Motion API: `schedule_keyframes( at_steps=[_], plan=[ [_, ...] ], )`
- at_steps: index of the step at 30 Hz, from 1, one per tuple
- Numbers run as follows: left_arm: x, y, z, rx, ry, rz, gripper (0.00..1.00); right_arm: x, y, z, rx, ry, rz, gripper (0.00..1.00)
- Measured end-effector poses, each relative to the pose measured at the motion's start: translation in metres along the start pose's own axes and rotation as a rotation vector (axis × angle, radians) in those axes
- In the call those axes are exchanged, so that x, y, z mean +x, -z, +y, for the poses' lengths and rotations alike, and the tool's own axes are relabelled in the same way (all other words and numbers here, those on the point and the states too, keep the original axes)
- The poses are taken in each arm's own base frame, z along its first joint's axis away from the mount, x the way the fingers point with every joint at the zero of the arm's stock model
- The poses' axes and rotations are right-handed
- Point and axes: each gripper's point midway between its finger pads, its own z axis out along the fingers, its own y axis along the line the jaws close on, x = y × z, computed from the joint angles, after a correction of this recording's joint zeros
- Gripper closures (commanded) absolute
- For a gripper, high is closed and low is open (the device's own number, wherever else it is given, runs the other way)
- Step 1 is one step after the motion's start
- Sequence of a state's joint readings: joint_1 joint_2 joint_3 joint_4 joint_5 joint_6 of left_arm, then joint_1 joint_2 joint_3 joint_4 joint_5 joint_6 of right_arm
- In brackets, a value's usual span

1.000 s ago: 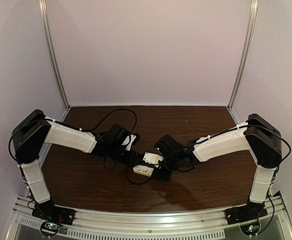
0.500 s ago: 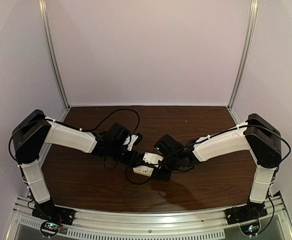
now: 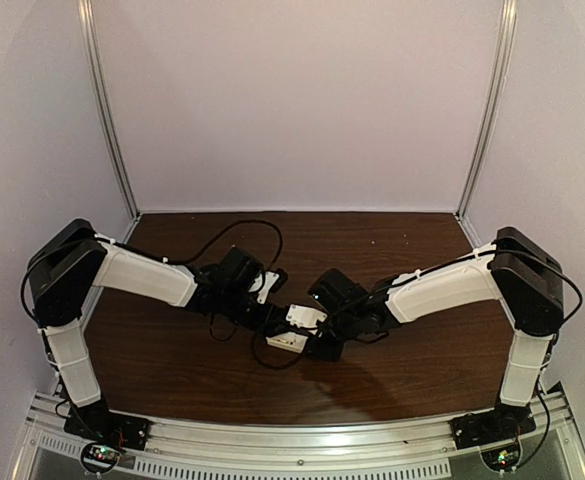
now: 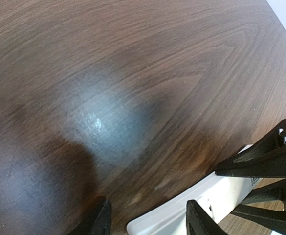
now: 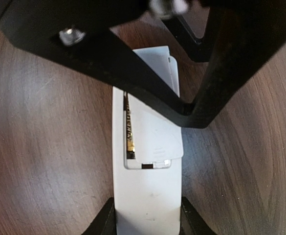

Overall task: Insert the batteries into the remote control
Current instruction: Adjust the battery cover of the remote control without the battery cover.

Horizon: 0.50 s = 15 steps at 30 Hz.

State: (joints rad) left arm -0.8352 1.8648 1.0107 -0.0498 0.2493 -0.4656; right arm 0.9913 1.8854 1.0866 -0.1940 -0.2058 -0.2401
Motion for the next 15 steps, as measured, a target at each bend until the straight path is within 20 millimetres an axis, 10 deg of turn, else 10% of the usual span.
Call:
schedule_keyframes(
  at_steps=[15],
  plan=[
    [0.0037, -0.0008, -0.0008, 0.001, -0.038, 0.007, 0.49, -0.0003, -0.0004, -0.0001, 0.000, 0.010, 0.000, 0.76]
  ],
)
